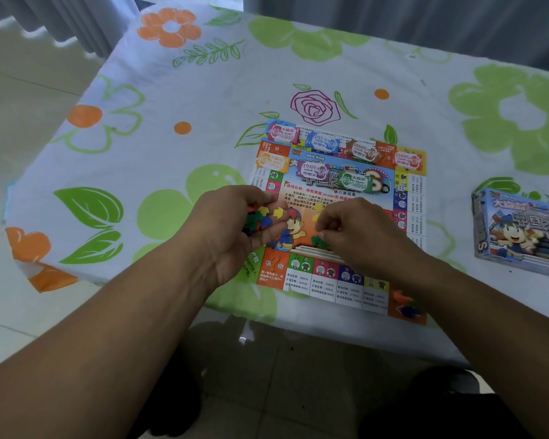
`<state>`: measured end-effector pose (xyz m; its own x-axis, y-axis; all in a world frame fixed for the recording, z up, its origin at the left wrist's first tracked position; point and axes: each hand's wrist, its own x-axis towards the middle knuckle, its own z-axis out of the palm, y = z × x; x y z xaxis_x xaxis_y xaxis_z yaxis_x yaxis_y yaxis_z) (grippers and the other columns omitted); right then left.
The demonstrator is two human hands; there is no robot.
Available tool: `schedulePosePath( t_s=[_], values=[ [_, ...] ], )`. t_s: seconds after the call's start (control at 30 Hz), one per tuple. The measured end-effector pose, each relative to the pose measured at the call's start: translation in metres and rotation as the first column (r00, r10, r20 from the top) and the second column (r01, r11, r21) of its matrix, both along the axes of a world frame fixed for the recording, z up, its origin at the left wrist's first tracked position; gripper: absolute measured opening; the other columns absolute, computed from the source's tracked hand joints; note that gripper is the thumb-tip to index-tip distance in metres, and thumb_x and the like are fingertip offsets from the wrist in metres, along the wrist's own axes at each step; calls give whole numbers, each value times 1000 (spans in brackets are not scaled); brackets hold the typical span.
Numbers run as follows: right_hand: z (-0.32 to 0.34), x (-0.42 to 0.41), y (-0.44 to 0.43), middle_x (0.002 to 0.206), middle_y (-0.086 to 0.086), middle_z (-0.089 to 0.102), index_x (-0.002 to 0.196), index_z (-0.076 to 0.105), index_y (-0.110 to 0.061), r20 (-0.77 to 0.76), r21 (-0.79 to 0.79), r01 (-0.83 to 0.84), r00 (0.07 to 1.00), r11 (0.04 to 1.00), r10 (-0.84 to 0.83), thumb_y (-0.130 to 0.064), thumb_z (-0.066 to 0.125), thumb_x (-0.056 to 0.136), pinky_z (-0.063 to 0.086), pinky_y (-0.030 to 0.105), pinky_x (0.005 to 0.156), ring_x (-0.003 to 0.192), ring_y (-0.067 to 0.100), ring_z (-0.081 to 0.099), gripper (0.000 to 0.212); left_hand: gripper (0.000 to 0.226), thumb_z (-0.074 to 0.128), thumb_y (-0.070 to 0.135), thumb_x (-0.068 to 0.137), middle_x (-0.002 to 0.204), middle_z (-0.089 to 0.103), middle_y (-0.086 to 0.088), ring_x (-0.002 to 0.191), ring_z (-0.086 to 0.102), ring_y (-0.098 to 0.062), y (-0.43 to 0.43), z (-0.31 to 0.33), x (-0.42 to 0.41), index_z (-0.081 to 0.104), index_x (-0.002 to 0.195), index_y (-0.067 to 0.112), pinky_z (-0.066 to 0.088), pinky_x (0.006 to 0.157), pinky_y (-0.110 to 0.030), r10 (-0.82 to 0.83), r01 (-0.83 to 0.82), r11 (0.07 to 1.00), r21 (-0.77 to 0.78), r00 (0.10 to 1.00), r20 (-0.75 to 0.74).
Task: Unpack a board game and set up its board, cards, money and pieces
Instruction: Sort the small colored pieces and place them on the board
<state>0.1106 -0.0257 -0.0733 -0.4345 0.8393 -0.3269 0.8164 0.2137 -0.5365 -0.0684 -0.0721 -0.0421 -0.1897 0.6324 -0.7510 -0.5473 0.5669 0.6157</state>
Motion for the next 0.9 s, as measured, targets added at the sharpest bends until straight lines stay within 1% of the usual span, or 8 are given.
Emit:
schedulePosePath(
  t_s=[0.13, 0.27, 0.33, 0.4, 0.5, 0.63, 0.77, 0.9],
  values=[
    [9, 3, 8, 82, -6, 66, 91, 73, -15, -79, 26, 70, 995, 997, -68, -10, 64, 94, 50, 29, 68, 74, 8, 63, 11, 20, 52, 5, 94, 98, 74, -17, 82, 73, -26, 0, 0, 1, 67, 105, -3, 63, 69, -34, -21, 21, 1000, -10, 1000, 14],
    [21, -1, 8, 77, -3, 65, 88, 70, -17, -260, 35, 127, 959, 991, -114, -11, 67, 92, 53, 28, 62, 64, 9, 62, 8, 22, 51, 6, 94, 99, 75, -18, 88, 71, -30, -1, -1, 3, 68, 105, -4, 63, 68, -34, -70, 70, 997, -11, 997, 36],
    [26, -5, 4, 79, -2, 65, 93, 70, -17, -348, 38, 92, 935, 995, -73, -15, 68, 92, 54, 25, 60, 63, 9, 62, 3, 23, 50, 7, 95, 95, 75, -17, 86, 70, -29, -1, -1, 3, 68, 104, -3, 63, 70, -35, -98, 98, 995, -12, 994, 49],
    [28, -8, 0, 79, -5, 65, 98, 71, -19, -395, 32, 19, 919, 999, -4, -19, 71, 91, 52, 24, 60, 63, 6, 61, 8, 26, 48, 8, 95, 90, 74, -16, 78, 70, -26, -2, -2, 4, 68, 107, -3, 62, 70, -35, -117, 117, 993, -7, 991, 67],
    [24, -8, -4, 82, -11, 63, 106, 73, -23, -381, 27, -76, 921, 997, 81, -19, 73, 89, 44, 17, 61, 65, -5, 58, 17, 29, 45, 7, 94, 97, 74, -20, 73, 68, -24, -2, -3, 4, 65, 111, -4, 62, 70, -35, -126, 125, 992, 15, 986, 108],
    [18, -6, -5, 91, -13, 57, 108, 72, -29, -279, 105, -123, 949, 987, 148, -24, 73, 89, 42, 22, 68, 75, -8, 53, 20, 28, 44, 7, 94, 100, 73, -22, 77, 67, -28, -3, -4, 4, 68, 104, -4, 62, 67, -35, -163, 161, 987, 28, 979, 118],
    [18, -7, -6, 90, -14, 56, 105, 71, -28, -268, 142, -133, 949, 981, 168, -22, 73, 88, 38, 19, 67, 76, -8, 52, 18, 27, 45, 5, 94, 96, 73, -22, 79, 68, -29, -3, -5, 3, 69, 99, -5, 62, 68, -35, -175, 172, 985, 32, 978, 116],
    [18, -8, -6, 86, -15, 57, 102, 72, -22, -251, 183, -123, 953, 976, 167, -21, 72, 89, 42, 21, 66, 76, -1, 55, 13, 29, 45, 6, 94, 109, 71, -25, 91, 66, -30, -3, -5, 5, 67, 108, -8, 61, 77, -40, -178, 176, 984, 29, 975, 134]
  ],
)
